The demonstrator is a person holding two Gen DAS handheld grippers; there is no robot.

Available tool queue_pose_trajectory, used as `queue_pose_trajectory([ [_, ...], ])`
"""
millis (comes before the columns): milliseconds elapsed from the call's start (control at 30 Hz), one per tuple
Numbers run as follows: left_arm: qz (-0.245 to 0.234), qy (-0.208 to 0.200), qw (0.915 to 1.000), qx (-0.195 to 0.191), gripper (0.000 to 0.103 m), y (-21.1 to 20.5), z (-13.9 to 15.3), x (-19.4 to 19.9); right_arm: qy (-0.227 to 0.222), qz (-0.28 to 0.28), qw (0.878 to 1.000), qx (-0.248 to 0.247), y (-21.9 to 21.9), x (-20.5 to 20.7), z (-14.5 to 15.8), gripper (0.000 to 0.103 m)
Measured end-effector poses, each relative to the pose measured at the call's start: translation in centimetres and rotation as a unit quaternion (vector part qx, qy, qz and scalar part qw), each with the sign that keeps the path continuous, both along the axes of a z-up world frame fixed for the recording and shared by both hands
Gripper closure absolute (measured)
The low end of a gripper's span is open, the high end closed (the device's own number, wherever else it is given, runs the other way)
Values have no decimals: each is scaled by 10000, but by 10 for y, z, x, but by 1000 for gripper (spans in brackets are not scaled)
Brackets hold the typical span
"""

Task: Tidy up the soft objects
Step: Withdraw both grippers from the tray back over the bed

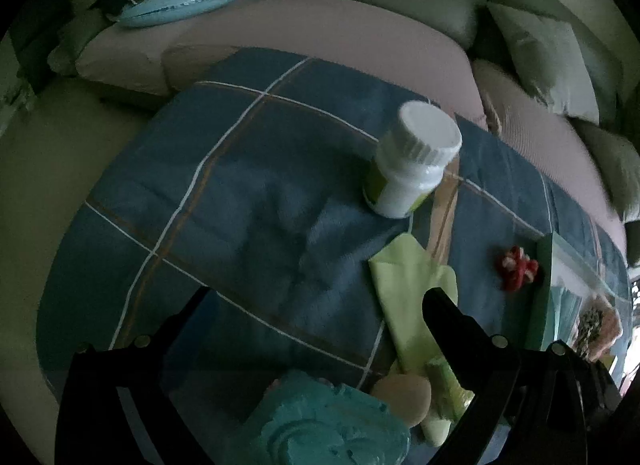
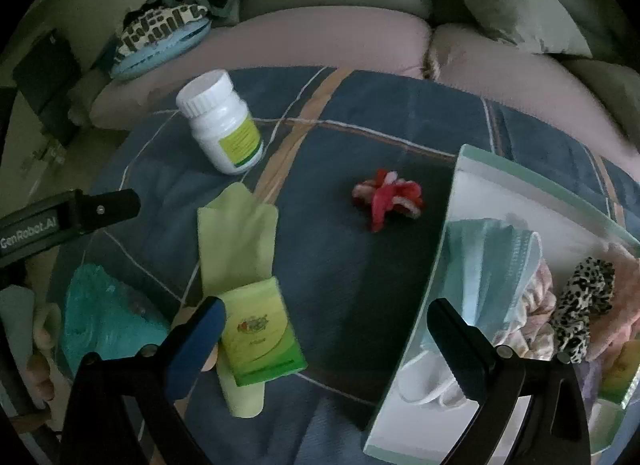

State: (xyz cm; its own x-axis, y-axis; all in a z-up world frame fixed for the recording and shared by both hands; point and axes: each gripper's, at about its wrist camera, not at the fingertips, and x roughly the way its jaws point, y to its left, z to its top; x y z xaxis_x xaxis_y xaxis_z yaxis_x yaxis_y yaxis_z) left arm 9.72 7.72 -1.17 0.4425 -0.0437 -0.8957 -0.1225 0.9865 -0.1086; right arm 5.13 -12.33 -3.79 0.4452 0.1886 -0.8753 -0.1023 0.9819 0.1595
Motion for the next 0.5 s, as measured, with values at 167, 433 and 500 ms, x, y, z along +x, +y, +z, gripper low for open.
queue_pose_trajectory([
  [167,-102,67,9999,-12,2,-6,1,-1,102,186,9998,-3,9,-1,-7,1],
  [433,-320,219,9992,-111,2,-21,-3,6,289,421,9987,-28,21,-1,-22,7],
  [500,-354,233,9990,-116,2,-24,-3,8,315,434,9986,-20,21,0,-23,12],
])
